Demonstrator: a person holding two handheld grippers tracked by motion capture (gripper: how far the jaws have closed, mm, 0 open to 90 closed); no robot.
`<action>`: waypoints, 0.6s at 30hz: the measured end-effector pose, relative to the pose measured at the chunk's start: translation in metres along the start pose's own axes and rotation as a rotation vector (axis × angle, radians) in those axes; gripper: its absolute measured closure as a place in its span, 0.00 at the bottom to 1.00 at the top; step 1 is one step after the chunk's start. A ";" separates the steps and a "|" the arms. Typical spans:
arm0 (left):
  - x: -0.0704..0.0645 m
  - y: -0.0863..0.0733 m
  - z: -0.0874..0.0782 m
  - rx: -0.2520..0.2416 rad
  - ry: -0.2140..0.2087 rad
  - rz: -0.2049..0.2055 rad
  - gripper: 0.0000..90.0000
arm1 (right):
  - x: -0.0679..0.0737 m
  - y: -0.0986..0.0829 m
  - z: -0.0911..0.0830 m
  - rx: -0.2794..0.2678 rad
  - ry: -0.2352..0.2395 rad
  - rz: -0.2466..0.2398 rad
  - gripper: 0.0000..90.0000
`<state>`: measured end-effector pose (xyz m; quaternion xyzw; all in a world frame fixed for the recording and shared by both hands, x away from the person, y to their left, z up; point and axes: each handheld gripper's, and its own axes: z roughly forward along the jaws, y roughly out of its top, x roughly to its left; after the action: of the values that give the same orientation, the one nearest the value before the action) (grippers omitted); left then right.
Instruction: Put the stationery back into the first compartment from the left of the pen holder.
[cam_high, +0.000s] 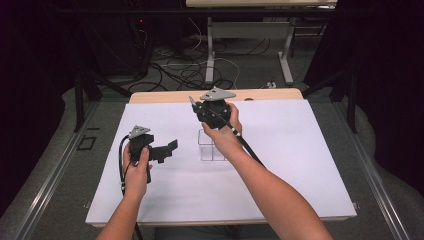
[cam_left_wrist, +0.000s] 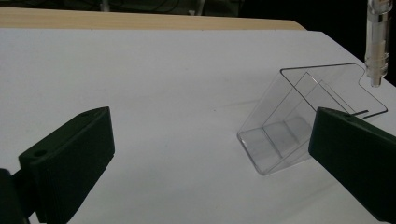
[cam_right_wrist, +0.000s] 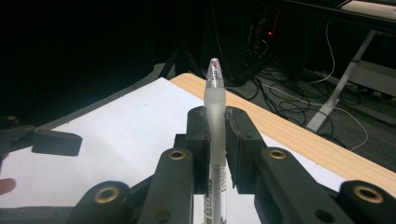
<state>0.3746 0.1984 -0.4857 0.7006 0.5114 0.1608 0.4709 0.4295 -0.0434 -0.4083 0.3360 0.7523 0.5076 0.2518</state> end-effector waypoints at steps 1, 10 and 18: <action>0.000 0.000 0.000 0.001 0.002 -0.001 0.00 | 0.000 -0.001 0.002 -0.003 -0.006 0.000 0.89; 0.003 0.000 0.000 -0.006 0.003 -0.012 0.00 | -0.002 -0.012 0.015 -0.017 -0.039 0.072 0.89; 0.004 0.000 -0.001 -0.004 0.003 -0.017 0.00 | -0.002 -0.023 0.022 -0.016 -0.053 0.104 0.89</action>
<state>0.3756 0.2023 -0.4867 0.6951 0.5178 0.1585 0.4729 0.4412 -0.0379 -0.4381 0.3858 0.7228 0.5172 0.2476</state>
